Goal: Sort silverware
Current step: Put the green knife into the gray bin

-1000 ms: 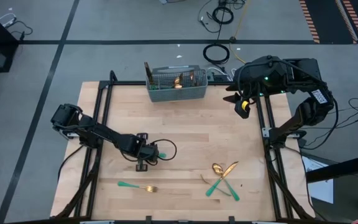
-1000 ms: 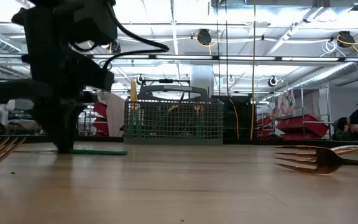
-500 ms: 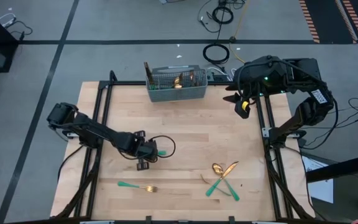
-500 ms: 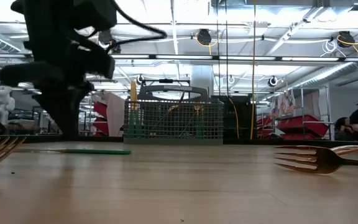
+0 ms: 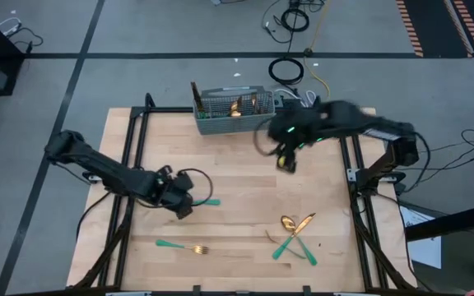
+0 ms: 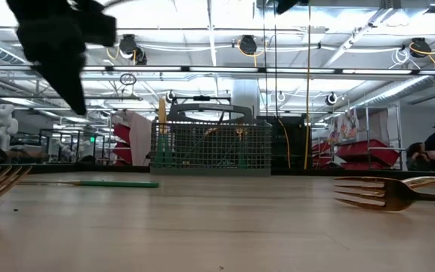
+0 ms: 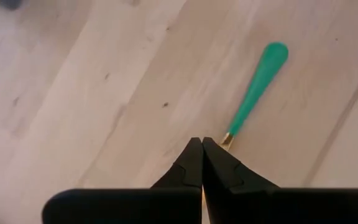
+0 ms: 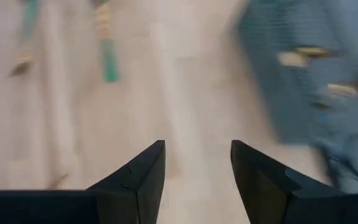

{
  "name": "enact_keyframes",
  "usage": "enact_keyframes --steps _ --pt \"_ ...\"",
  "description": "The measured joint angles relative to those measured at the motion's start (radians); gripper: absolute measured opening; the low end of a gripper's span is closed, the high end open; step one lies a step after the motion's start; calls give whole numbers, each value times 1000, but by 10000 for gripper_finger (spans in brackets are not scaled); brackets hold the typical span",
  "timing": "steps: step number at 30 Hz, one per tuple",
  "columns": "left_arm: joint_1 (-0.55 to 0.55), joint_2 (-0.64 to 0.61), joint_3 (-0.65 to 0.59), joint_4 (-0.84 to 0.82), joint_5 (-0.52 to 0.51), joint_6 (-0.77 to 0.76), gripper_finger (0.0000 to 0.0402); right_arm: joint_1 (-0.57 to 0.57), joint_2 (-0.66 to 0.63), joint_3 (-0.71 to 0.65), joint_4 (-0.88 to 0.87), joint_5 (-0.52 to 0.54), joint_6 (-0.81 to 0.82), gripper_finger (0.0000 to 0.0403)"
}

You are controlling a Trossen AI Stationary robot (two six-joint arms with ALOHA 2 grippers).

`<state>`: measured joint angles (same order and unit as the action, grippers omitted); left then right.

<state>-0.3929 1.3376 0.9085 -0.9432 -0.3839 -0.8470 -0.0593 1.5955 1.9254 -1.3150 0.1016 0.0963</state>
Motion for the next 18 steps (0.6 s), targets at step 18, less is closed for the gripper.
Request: enact_keyframes --steps 18 --pt "-103 -98 -60 -253 95 -265 31 20 331 -378 795 -239 -31 194"
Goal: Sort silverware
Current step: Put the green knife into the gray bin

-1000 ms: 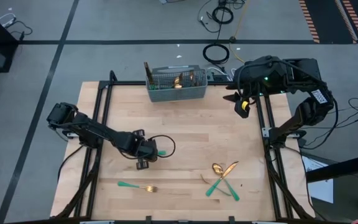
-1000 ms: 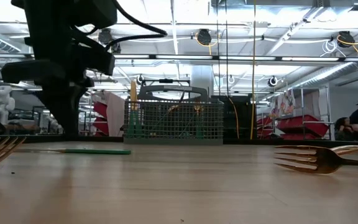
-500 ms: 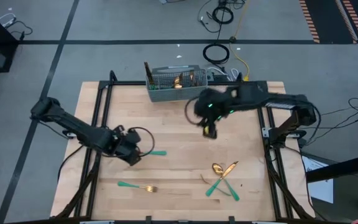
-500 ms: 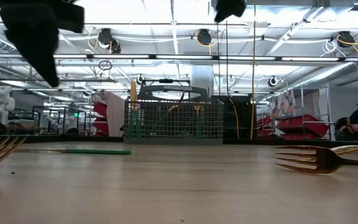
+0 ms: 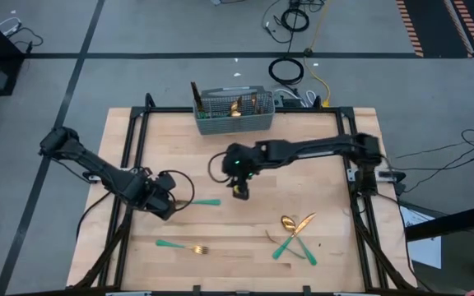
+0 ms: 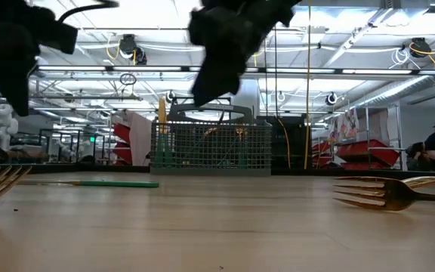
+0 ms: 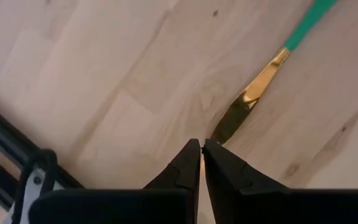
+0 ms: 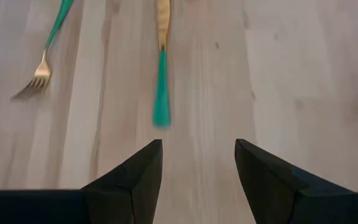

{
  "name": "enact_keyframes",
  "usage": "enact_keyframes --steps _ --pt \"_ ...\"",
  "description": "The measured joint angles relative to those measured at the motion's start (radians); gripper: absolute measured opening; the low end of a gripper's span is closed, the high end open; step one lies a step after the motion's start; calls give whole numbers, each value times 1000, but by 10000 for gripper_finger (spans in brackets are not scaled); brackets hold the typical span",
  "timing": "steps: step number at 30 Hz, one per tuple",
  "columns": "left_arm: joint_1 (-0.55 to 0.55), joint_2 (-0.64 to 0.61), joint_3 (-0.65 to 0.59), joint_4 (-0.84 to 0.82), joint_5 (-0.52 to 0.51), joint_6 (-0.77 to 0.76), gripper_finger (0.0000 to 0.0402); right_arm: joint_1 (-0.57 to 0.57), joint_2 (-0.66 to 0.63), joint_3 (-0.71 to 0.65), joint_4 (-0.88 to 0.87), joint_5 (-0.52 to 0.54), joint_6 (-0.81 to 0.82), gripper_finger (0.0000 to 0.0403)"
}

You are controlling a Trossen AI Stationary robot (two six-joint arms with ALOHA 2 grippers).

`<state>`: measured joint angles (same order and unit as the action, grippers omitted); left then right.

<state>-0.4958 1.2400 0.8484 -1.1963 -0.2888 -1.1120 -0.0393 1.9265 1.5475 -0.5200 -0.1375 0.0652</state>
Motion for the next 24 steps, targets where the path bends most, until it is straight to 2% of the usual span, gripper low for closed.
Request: enact_keyframes --steps 5,16,21,24 --pt "-30 -1 -23 0 1 -33 32 25 155 132 54 5 -34 194" --pt "-43 -1 -53 0 2 -35 32 89 460 500 -33 10 -108 194" --pt "-55 -1 -53 -30 4 -36 32 97 544 544 -51 13 -112 194" --pt "-67 -1 -53 -30 10 -36 32 97 586 544 -62 49 -108 194"
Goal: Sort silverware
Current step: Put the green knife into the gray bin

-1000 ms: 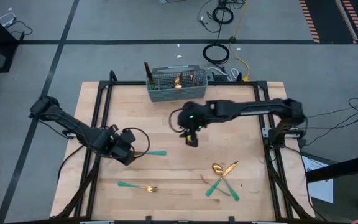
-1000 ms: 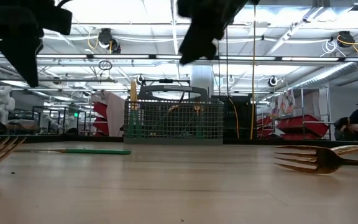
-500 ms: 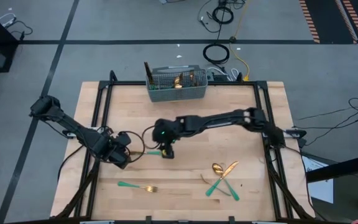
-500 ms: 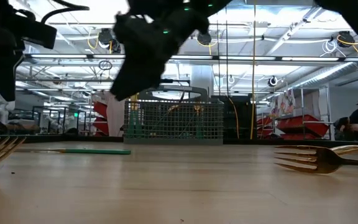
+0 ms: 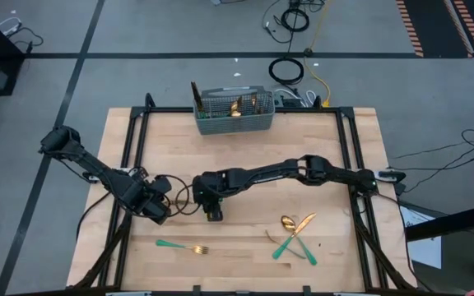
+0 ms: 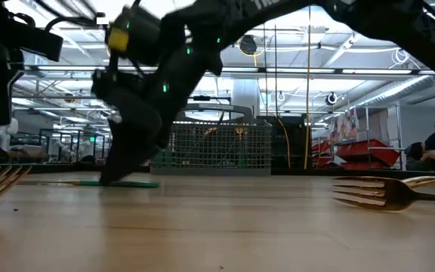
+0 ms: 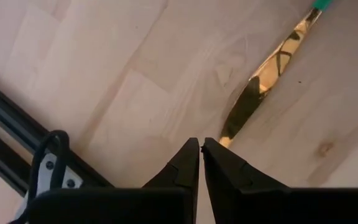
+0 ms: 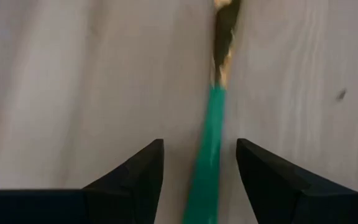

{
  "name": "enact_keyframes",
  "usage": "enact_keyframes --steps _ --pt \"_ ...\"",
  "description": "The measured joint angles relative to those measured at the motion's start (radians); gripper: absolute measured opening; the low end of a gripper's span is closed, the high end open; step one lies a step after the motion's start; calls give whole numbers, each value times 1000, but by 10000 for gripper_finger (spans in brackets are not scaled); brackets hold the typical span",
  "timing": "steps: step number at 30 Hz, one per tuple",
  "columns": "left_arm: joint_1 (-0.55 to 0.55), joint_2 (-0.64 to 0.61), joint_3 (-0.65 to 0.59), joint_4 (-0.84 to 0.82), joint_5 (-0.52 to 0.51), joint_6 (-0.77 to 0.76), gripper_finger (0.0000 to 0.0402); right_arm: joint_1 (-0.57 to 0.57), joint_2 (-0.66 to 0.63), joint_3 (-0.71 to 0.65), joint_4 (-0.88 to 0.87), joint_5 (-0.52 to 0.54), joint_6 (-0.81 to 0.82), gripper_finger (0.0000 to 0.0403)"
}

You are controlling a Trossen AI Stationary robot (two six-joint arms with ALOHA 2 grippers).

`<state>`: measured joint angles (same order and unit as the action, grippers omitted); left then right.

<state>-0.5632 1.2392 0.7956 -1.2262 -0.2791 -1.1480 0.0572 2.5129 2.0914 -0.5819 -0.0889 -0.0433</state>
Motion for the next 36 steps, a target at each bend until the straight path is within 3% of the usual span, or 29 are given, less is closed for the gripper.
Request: enact_keyframes --steps 6,9,12,14,27,36 --pt "-26 0 0 -8 3 -9 32 0 48 10 -65 47 19 178" --pt "-40 0 0 -28 4 -25 32 -1 55 11 -113 73 23 123" --pt "-58 0 0 -35 5 -25 32 -4 54 2 -132 73 19 41" --pt "-68 0 0 -50 4 -26 32 -4 53 1 -137 74 18 16" --pt "-106 0 0 -97 -4 -26 32 -33 -11 -13 -153 50 203 2" --pt "-107 0 0 -95 -44 -26 32 -105 -78 -20 -190 109 250 4"
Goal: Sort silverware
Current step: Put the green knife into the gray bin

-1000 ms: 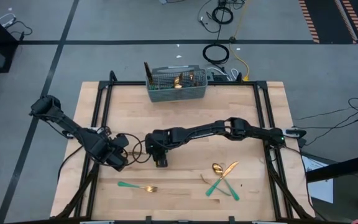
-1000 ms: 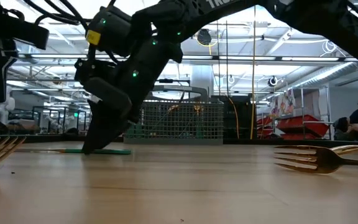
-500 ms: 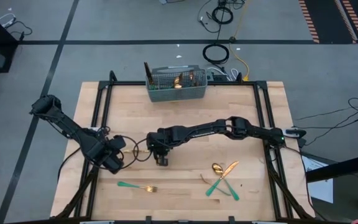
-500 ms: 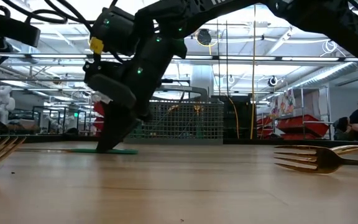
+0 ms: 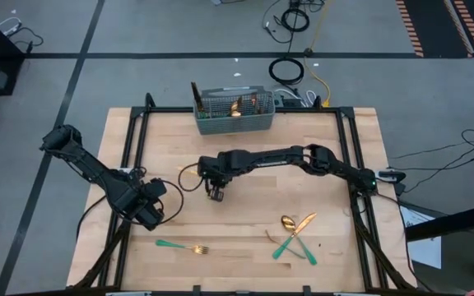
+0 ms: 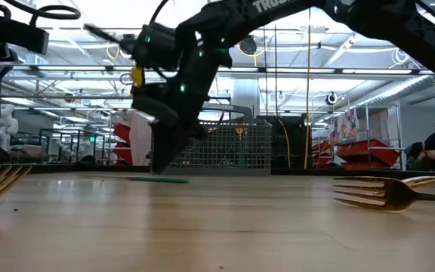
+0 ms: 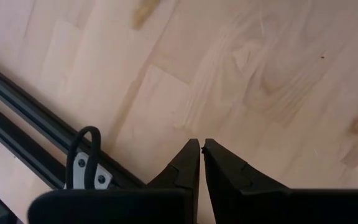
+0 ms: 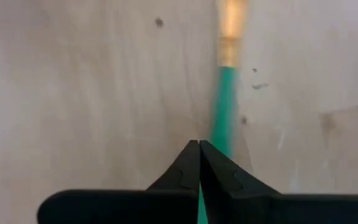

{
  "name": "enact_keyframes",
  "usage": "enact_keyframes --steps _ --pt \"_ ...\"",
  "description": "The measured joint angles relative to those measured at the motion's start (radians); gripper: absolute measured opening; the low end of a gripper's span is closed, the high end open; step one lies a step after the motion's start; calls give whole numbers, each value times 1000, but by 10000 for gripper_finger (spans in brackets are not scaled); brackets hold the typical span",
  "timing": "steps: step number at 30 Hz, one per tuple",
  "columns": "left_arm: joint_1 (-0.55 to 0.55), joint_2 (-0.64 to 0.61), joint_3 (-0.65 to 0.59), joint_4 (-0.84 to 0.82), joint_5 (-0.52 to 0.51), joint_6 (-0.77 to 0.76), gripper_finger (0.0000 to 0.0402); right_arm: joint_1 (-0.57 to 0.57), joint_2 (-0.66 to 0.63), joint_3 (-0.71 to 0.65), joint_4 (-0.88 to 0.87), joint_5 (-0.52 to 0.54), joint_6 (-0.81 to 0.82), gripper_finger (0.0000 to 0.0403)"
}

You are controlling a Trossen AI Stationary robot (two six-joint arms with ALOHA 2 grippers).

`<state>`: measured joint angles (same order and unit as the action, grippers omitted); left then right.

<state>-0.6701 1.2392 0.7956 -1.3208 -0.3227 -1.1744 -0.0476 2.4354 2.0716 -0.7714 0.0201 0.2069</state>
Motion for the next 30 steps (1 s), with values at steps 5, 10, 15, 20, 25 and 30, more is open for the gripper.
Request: enact_keyframes --steps 5,10,15,20,25,30 --pt "0 0 0 3 -22 -2 32 -19 -8 4 -28 -18 -13 3" --pt "0 0 0 3 -45 -2 32 -25 -9 4 -55 -16 -52 1" --pt "0 0 -13 1 -93 -61 32 -46 -10 40 -58 -87 -54 11" --pt "0 0 -41 3 -116 -103 32 -70 -13 48 17 -96 -31 88" --pt "0 0 -58 14 -115 -104 32 -86 -6 48 65 -98 -19 170" --pt "0 0 -65 33 -116 -104 32 -85 19 48 99 -74 -21 195"
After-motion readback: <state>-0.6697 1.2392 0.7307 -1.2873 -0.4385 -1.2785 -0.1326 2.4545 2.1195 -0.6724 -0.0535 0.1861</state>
